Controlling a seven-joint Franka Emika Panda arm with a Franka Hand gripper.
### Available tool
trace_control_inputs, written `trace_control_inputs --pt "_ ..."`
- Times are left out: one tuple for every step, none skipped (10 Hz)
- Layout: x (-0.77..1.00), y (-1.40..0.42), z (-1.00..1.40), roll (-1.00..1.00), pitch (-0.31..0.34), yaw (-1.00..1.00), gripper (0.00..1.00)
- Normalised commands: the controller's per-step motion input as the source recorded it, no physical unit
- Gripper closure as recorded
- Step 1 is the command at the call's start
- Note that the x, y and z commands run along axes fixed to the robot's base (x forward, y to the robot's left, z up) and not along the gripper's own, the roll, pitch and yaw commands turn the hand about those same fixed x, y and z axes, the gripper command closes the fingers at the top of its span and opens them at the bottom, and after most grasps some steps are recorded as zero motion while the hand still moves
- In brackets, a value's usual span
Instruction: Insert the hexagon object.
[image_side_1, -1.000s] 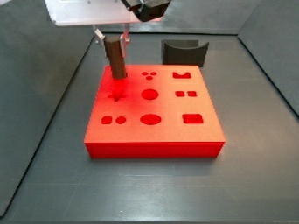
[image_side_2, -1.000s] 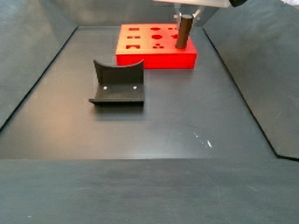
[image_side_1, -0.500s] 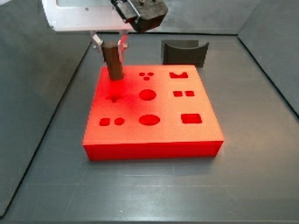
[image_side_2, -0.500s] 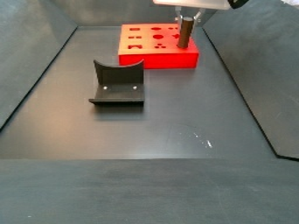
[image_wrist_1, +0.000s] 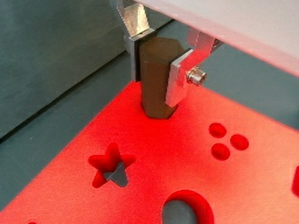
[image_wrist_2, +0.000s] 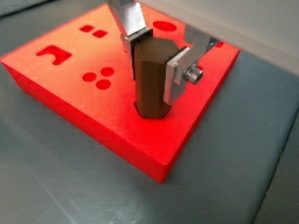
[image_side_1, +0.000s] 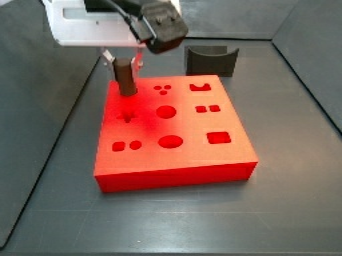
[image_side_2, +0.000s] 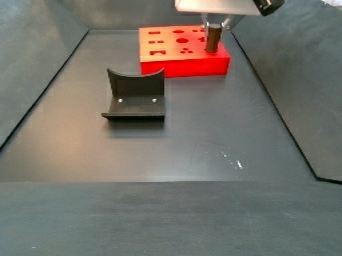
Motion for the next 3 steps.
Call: trace_control_inputs --pt "0.19 -0.11 -0.57 0.0 0.309 -0.21 1.0" --pt "0.21 0.0 -0.3 0.0 0.26 -0.03 1.0" --pt "0.0 0.0 0.0 0.0 0.0 0.0 1.0"
